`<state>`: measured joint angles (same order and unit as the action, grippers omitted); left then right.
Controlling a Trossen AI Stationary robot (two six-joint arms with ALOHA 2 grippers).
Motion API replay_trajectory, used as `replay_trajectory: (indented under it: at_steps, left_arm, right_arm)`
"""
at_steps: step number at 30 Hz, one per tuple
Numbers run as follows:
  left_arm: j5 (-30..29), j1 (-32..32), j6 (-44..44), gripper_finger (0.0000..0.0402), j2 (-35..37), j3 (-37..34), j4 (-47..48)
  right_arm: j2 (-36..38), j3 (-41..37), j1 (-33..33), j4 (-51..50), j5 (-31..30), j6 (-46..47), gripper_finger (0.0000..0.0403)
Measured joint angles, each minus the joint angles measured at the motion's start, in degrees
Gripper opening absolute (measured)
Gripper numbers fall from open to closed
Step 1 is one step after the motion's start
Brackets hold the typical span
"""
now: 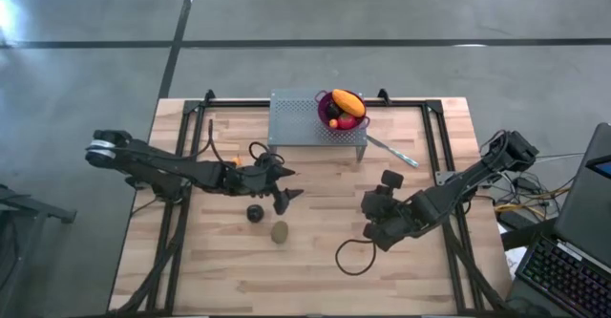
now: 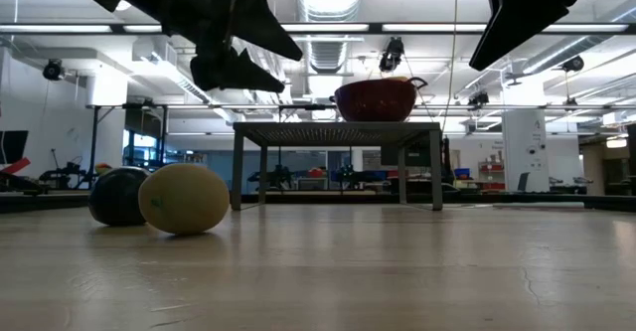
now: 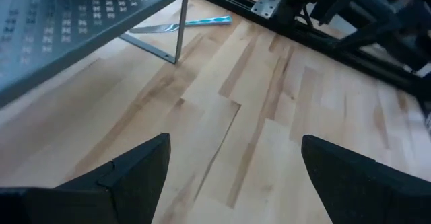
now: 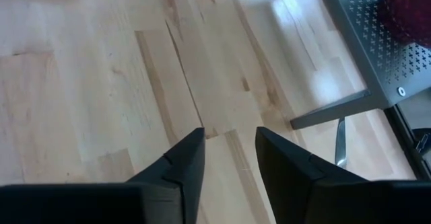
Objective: Pick & Place Fruit
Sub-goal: Put the kiwi into the purple strainer bowl on the shelf
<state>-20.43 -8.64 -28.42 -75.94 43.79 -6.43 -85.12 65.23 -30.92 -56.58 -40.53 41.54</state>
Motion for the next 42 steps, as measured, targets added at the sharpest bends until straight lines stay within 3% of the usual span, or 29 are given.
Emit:
replay_trajectory:
  at_steps: [9, 19, 35, 42]
  left_arm:
    - [-0.4, -4.7, 4.3, 0.0339, 0.0, 0.0, 1.5]
    - [-10.2, -14.3, 0.4, 0.0339, -2.0, 0.1, 2.6]
    - [-8.7, -15.2, -4.9, 0.0339, -2.1, 0.0, 6.0]
    - [-8.6, -16.4, -5.2, 0.0339, -5.3, 0.3, 6.0]
  right_arm:
    - [1.3, 0.0, 0.2, -0.5, 0.0, -0.3, 0.0110]
    - [6.3, -0.5, 0.3, -0.3, -3.1, -2.1, 0.0090]
    - [10.9, -3.5, 0.4, -0.2, -3.1, -0.7, 0.0068]
    - [10.9, -3.5, 0.4, -0.1, -3.1, -0.6, 0.0083]
